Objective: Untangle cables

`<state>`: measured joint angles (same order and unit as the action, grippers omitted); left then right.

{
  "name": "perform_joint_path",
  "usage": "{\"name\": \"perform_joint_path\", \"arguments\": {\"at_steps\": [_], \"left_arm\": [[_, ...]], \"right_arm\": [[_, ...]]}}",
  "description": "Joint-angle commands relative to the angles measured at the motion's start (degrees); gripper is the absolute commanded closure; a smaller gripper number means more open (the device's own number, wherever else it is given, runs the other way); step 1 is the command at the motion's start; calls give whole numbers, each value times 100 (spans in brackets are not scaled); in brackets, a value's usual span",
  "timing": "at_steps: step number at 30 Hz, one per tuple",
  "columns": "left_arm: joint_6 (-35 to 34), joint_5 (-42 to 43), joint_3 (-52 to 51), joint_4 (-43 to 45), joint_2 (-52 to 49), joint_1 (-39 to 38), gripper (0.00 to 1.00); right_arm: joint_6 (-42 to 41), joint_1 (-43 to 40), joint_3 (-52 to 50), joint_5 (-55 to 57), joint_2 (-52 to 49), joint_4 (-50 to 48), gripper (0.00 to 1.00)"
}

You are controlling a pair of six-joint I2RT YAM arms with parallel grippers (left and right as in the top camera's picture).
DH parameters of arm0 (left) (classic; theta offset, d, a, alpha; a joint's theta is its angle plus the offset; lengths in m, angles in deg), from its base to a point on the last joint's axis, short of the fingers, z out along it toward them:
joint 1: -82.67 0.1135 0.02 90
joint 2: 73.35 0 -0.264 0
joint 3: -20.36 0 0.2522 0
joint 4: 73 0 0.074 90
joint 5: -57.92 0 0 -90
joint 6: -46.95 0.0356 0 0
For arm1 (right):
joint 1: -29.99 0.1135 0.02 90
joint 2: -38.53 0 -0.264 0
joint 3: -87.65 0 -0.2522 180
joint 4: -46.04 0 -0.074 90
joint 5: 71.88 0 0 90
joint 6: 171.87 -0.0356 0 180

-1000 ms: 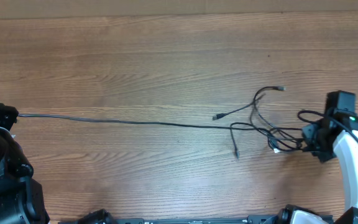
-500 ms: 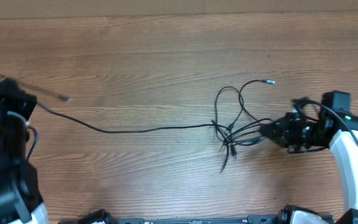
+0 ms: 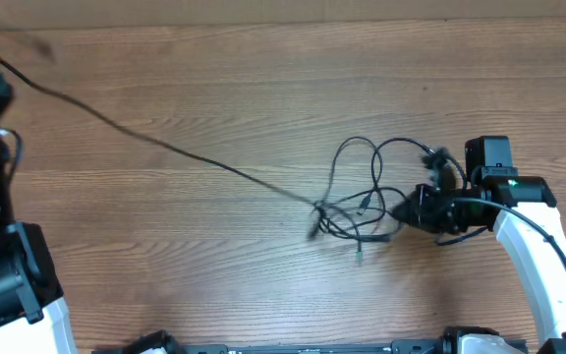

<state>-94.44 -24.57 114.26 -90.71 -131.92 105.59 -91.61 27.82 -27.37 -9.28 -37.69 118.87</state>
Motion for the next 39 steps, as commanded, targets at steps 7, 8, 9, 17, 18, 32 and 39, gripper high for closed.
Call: {"name": "perform_joint_path", "arguments": {"at_steps": [7, 8, 9, 17, 18, 32, 39], "left_arm": [[549, -708, 109, -181, 184, 33, 96], [664, -706, 109, -404, 155, 33, 96], [688, -706, 109, -597, 127, 33, 96], [-271, 704, 107, -1388, -310, 28, 96], [-457, 896, 109, -1375, -400, 26, 96], [-951, 1587, 109, 857, -981, -682, 96], [-944, 538, 109, 2177, -798, -437, 96]], "right_arm": [[-3755, -2, 20, 3003, -232, 439, 95], [-3770, -2, 20, 2977, -260, 398, 94], [-3755, -2, 20, 2916, -289, 337, 94], [1517, 79, 20, -3130, -426, 2, 96], [2096, 146, 20, -3792, -426, 103, 96], [1423, 2516, 22, -2702, -426, -640, 96], [-2872, 2444, 20, 2212, -426, -48, 96]]}}
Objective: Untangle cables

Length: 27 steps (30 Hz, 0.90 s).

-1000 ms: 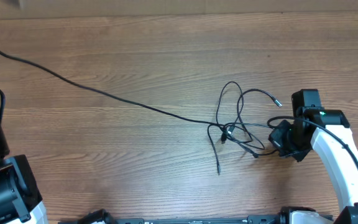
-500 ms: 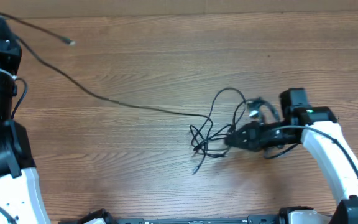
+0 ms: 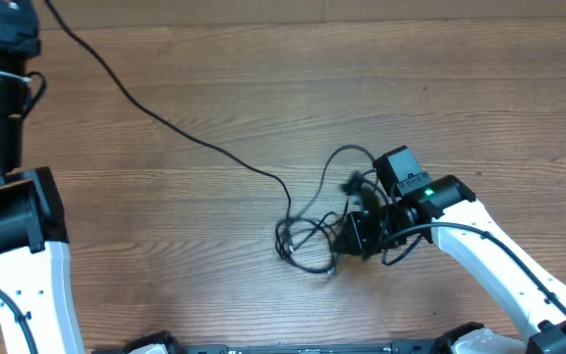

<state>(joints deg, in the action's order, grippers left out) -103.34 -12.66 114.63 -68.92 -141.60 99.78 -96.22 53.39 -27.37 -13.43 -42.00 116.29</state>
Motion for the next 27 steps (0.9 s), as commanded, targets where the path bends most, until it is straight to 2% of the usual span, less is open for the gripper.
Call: {"name": "perform_joint_path", "arguments": {"at_steps": [1, 3, 7, 11, 13, 15, 18, 19, 20, 22, 27], "left_arm": [[-35, -809, 72, -140, 214, 203, 96], [24, -933, 72, -629, 280, 328, 96], [763, -957, 72, -2181, 297, 354, 96], [824, -796, 72, -3945, 181, 345, 95], [826, -584, 72, -4666, 72, 345, 91], [826, -247, 70, -5174, -70, 345, 96], [931, 557, 70, -5628, -348, 337, 96], [1005, 769, 70, -5694, -433, 319, 96], [1115, 1003, 70, -5757, -535, 278, 96], [1305, 1381, 70, -5919, -726, 170, 96], [1891, 1727, 70, -6533, -1126, -245, 96]], "right_arm": [[-2710, -166, 20, 2916, 4, 345, 96], [-3045, -278, 20, 3220, 4, 452, 96], [-3353, -452, 20, 3187, 4, 225, 95], [-2994, -420, 20, 2603, 4, -61, 80], [-2562, -354, 20, 2234, 2, -153, 71], [-2284, -280, 20, 2094, 4, -177, 62], [-1856, -225, 22, 2122, 4, -184, 34], [-1766, -225, 22, 2149, 4, -192, 9], [-1676, -234, 33, 2225, 7, -201, 0], [-1617, -306, 138, 2459, 15, -164, 0], [-660, -376, 796, 2371, 15, -188, 0]]}}
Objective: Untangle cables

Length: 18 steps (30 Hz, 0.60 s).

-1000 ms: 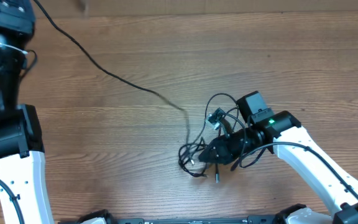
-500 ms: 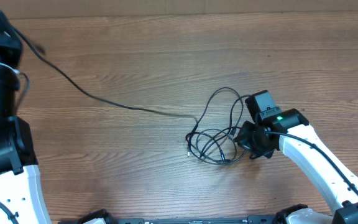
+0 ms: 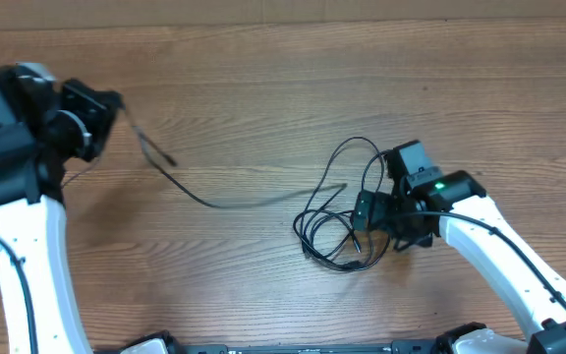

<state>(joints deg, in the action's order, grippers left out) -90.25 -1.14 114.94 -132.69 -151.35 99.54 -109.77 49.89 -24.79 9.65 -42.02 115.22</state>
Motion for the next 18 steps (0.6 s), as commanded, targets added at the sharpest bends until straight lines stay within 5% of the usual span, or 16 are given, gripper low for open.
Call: {"name": "perform_joint_path", "arguments": {"at_steps": [1, 8, 14, 18], "left_arm": [[717, 575, 39, -243, -223, -323, 96], [1003, 570, 39, -111, -531, -752, 96], [1676, 389, 39, 258, -601, -745, 96], [1073, -286, 39, 129, -647, -739, 96]], "right_arm": [[855, -2, 667, 35, 17, -129, 1], [2717, 271, 994, -2129, 17, -514, 5], [3126, 415, 994, -2636, 17, -295, 4], [3143, 415, 999, -2647, 20, -367, 1]]}}
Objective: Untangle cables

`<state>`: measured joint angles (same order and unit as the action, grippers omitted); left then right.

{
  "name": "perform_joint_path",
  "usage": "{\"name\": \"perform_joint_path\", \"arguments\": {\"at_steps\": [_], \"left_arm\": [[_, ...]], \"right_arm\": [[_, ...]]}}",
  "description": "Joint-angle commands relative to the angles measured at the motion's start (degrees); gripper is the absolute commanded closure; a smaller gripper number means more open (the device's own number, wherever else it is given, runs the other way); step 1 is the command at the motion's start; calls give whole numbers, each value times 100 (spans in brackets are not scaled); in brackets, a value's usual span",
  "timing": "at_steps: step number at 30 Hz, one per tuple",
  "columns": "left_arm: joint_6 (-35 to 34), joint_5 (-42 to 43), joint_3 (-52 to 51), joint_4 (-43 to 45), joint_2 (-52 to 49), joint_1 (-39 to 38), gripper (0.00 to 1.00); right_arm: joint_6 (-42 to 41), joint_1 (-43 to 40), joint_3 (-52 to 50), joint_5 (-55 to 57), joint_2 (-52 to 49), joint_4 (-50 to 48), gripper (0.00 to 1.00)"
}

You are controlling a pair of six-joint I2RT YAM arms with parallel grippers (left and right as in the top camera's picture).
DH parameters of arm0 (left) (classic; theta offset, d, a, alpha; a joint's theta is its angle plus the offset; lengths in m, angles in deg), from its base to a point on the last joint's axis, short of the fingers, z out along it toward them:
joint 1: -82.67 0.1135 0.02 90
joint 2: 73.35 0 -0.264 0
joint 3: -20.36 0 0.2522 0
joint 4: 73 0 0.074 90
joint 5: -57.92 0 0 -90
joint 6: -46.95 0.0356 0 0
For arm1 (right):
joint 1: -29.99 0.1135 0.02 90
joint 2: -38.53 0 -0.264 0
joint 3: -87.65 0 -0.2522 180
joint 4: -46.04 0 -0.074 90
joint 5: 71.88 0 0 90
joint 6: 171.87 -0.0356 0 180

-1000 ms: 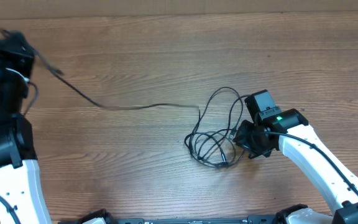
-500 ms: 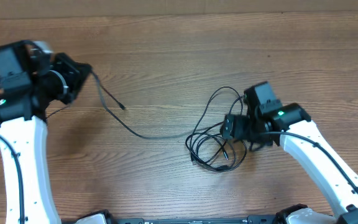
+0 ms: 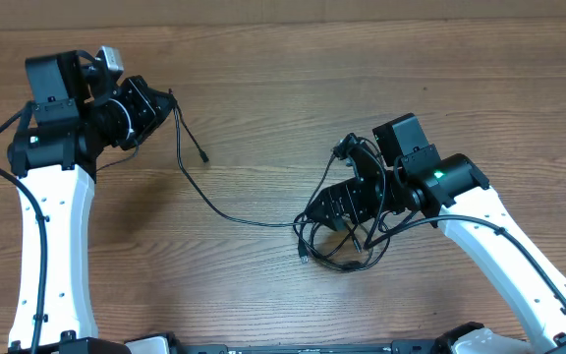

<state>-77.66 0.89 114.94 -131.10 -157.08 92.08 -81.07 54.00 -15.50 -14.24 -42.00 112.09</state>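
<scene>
A thin black cable (image 3: 226, 213) runs across the wooden table (image 3: 263, 88) from my left gripper (image 3: 161, 101) at the upper left down to a knot of black cable loops (image 3: 324, 251) right of centre. The left gripper is shut on that cable near its end. A short tail with a small plug (image 3: 202, 155) hangs below it. My right gripper (image 3: 340, 204) sits in the top of the knot, shut on the loops. Several loops drape around and below its fingers. A cable end (image 3: 342, 149) sticks up beside the right wrist.
Both white arms reach in from the front corners, the left arm (image 3: 52, 236) along the left side and the right arm (image 3: 504, 251) across the lower right. A dark strip of the base runs along the front edge (image 3: 283, 348).
My left gripper has moved right and slightly up with the cable, whose tail now dangles further right. The right gripper has shifted a little left and the loops have bunched beneath it.
At first the long cable ran straight from the top left corner to the knot, held by my right gripper at the right. Then knot and right gripper stood further left. Later the left gripper was in view with the cable slack, and now it is nearer centre.
</scene>
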Motion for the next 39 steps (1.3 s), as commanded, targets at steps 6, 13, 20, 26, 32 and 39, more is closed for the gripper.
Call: {"name": "perform_joint_path", "arguments": {"at_steps": [6, 13, 20, 26, 32, 39], "left_arm": [[-444, 269, 39, -39, -315, 9, 96], [-439, 782, 39, -66, -391, -7, 96], [-439, 905, 39, -74, -391, -7, 96], [-439, 909, 39, -138, -391, -7, 96], [-293, 907, 39, -210, -391, -7, 96], [-111, 422, 39, -396, -393, -11, 72]], "right_arm": [[1207, 7, 68, -817, 13, -439, 1], [1272, 490, 68, -756, 2, -1370, 4], [1255, 1910, 68, 1493, -234, -1497, 9], [1252, 2669, 68, 2647, -584, -1386, 20], [1250, 2708, 68, 2677, -1005, -1086, 64], [562, 2597, 667, 2994, -723, -841, 96]]}}
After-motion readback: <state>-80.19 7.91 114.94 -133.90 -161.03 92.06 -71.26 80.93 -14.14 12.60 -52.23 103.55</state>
